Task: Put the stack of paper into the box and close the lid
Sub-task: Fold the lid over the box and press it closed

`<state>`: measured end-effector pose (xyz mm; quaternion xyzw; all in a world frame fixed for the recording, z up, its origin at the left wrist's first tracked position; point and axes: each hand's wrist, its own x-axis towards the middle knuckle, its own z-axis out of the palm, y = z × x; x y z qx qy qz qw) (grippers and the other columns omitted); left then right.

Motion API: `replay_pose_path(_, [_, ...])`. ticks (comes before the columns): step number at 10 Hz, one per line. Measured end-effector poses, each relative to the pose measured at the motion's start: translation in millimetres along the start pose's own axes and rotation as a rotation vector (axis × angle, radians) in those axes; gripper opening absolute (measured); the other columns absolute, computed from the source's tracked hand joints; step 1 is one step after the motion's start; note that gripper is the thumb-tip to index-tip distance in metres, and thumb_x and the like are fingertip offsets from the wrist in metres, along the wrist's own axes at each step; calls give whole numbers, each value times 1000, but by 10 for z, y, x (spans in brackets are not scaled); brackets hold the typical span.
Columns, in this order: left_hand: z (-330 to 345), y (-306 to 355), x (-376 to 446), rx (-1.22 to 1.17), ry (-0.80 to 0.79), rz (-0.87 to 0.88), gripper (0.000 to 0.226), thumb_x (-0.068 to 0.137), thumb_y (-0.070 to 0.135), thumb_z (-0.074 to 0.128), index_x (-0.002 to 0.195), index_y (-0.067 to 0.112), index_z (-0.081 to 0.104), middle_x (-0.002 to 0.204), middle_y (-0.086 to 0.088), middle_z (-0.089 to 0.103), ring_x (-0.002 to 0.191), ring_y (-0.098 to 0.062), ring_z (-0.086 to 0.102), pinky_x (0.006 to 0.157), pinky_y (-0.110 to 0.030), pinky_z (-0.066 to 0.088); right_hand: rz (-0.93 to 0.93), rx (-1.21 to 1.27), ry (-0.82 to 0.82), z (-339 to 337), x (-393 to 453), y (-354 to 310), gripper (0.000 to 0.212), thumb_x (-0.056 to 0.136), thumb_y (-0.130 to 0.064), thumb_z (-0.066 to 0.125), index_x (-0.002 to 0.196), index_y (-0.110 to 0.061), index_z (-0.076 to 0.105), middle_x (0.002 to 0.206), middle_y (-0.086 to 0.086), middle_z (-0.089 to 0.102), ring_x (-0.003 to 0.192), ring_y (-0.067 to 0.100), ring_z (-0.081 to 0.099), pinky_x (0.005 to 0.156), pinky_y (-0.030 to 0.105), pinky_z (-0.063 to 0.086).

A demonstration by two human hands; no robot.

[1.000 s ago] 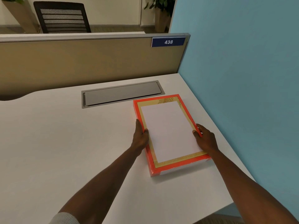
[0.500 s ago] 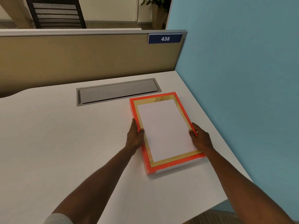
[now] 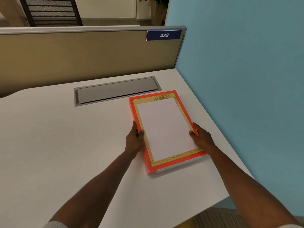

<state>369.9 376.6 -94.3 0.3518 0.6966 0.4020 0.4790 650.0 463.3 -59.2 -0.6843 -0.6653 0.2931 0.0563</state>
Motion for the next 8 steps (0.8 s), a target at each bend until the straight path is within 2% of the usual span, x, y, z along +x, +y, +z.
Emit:
replay_pose_path(3, [-25, -26, -7, 145, 5, 114, 64, 107, 34, 40, 163, 25, 9, 150, -4, 53, 126, -34, 62, 103, -55, 54, -2, -106, -22, 45, 46, 16, 61, 102, -42, 40, 156, -23, 19, 153, 10, 42, 137, 37, 45, 114, 45, 34])
replay_pose_path(5, [-33, 30, 20, 208, 48, 127, 62, 106, 30, 44, 161, 19, 18, 149, -7, 56, 127, -36, 62, 105, -55, 53, 7, -179, 25, 124, 70, -7, 61, 102, -39, 38, 155, -16, 19, 145, 16, 51, 130, 37, 51, 109, 46, 41])
replay_pose_path(6, [-93, 104, -22, 222, 30, 97, 60, 106, 30, 45, 160, 17, 22, 150, -8, 56, 131, -37, 60, 107, -54, 51, 19, -220, 150, 153, 35, -115, 62, 100, -42, 39, 153, -14, 24, 145, 18, 48, 132, 38, 47, 106, 51, 44])
replay_pose_path(7, [-154, 166, -56, 214, 19, 47, 66, 106, 32, 44, 163, 17, 14, 157, -10, 48, 138, -37, 53, 112, -53, 47, -39, -248, 234, 155, -31, -293, 62, 100, -44, 40, 153, -14, 26, 150, 17, 42, 139, 36, 38, 107, 52, 39])
replay_pose_path(8, [-200, 179, -69, 237, 49, 60, 71, 106, 33, 46, 163, 16, 9, 162, -10, 40, 145, -37, 45, 116, -52, 40, -192, -262, 307, 213, -76, -500, 65, 99, -47, 41, 153, -14, 27, 153, 17, 39, 141, 35, 34, 109, 51, 37])
